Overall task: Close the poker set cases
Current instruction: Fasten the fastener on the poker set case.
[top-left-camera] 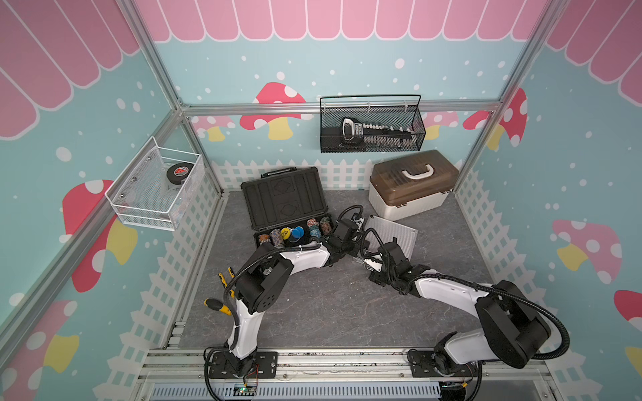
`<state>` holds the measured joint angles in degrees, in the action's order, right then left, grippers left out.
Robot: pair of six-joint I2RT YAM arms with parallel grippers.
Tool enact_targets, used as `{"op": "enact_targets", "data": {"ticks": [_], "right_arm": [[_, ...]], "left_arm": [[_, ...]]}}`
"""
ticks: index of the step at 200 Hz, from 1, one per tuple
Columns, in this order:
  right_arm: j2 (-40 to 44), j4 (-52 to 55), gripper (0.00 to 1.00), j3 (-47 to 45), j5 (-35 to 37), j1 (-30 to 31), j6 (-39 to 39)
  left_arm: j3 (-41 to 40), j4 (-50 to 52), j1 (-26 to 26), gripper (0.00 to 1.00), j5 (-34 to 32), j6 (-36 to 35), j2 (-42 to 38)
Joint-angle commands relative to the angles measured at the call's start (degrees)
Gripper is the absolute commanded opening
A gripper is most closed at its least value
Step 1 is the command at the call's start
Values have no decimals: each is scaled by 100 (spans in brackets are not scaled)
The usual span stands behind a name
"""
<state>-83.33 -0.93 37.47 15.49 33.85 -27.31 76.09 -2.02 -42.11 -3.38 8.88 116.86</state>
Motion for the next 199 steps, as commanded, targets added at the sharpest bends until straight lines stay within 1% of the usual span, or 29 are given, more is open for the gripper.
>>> {"op": "enact_targets", "data": {"ticks": [1,21,53,77,99,116,159,184,199], "right_arm": [[-113,-126,94,-28,404,72,-170],[-100,-446,93,-140,582,96,-127],[-57,-881,90,-270,860,105,-142],[-103,-931,88,-262,977,105,-163],[-145,-898,86,-251,918,108,-148],[-213,-833,82,-205,902,106,-117],[-410,-567,68,-49,837,105,-46],[-360,-501,57,-62,715,105,-72],[-299,-437,52,-65,595,103,-111]], "left_arm": [[-119,-26,36,98,-5,63,-14],[-121,-39,36,98,-3,61,-33],[-130,-44,38,98,-8,61,-57],[-138,-48,37,98,-20,57,-67],[-147,-53,40,98,-16,63,-62],[-148,-59,45,98,-24,70,-73],[-143,-73,44,98,-17,59,-67],[-139,-73,41,98,-19,40,-79],[-139,-79,45,98,-18,27,-82]]}}
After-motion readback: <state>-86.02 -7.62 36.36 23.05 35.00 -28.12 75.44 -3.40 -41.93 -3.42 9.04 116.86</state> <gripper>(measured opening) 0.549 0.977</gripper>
